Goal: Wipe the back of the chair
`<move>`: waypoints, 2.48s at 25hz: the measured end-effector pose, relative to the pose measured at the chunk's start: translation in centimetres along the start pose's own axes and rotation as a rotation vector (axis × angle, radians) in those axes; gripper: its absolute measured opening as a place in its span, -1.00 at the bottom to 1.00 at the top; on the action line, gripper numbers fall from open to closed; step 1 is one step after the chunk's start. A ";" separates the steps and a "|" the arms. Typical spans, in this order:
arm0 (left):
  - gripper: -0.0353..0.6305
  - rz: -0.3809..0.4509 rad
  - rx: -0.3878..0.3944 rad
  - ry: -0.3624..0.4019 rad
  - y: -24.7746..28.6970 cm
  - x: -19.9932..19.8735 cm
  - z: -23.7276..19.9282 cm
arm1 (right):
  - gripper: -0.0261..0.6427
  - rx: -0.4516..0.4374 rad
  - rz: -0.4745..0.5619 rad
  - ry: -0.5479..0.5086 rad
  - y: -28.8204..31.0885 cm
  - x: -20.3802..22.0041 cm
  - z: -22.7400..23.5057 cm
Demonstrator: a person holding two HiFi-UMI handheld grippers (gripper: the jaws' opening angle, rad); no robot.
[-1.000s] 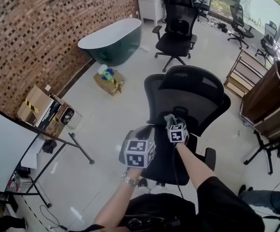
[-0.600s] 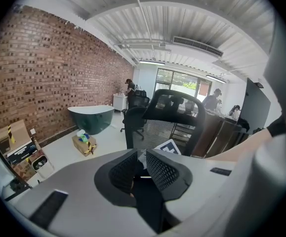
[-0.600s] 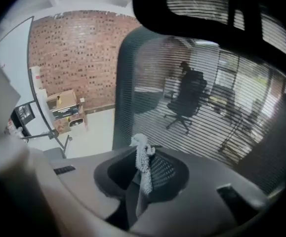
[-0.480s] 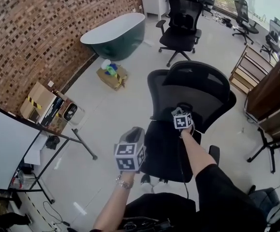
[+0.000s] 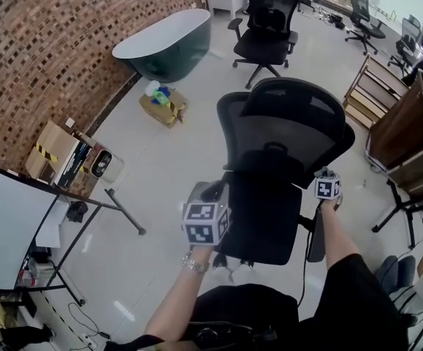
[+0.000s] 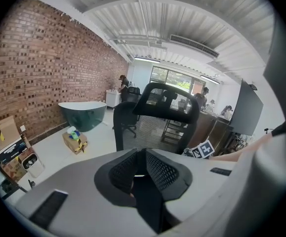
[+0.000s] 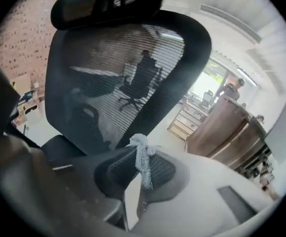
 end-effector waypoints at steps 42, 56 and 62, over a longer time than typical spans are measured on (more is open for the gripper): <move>-0.71 -0.067 0.105 0.080 2.7 1.3 1.2 | -0.78 -0.127 0.058 0.314 -5.8 -0.7 -4.1; -0.71 0.015 0.069 0.202 2.1 -1.0 4.2 | -0.78 -0.415 0.295 0.219 -31.9 -12.1 -21.2; -0.71 -0.010 0.130 0.209 0.2 0.8 5.6 | -0.78 -0.345 0.286 0.244 -33.8 -10.1 -20.7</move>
Point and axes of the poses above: the fingertips, and each gripper's own axes: y forward along the fingers, z to its right, x out of its underside, the point moved 4 cm from there along -y, backward along the fingers, and after that the axes turned 1 degree about z, right-handed, at the moved point
